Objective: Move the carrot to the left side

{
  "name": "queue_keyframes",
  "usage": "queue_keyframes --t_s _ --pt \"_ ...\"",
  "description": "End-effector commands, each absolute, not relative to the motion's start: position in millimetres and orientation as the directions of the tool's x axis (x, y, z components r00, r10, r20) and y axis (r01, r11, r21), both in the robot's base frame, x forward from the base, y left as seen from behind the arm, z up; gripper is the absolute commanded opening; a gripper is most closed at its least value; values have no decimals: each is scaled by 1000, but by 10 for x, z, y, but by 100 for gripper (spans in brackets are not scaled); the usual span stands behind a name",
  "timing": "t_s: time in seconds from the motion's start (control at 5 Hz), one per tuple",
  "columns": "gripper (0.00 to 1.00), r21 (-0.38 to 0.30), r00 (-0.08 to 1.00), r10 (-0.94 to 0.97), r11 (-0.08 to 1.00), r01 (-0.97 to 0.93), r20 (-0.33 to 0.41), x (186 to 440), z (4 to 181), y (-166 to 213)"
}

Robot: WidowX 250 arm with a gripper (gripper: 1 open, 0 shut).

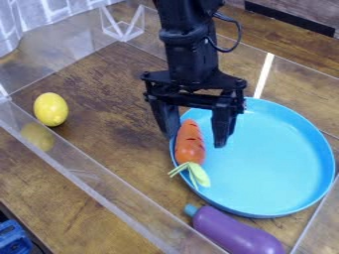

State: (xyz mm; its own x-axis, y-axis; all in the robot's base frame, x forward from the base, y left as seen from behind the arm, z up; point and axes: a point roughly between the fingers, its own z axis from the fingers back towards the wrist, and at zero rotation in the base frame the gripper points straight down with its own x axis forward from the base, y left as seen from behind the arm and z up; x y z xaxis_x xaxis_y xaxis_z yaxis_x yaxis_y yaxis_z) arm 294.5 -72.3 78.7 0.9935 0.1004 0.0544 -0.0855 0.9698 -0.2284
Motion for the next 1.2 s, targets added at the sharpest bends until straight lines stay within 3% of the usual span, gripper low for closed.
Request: queue_keyframes --t_s 0.0,0.4,1.0 --pt "100 -224 996 -2 974 22 89 2997 841 -787" --pt "100 -220 996 -17 975 37 89 3052 734 -711" --pt "100 -206 992 -81 974 98 93 3142 439 -623"
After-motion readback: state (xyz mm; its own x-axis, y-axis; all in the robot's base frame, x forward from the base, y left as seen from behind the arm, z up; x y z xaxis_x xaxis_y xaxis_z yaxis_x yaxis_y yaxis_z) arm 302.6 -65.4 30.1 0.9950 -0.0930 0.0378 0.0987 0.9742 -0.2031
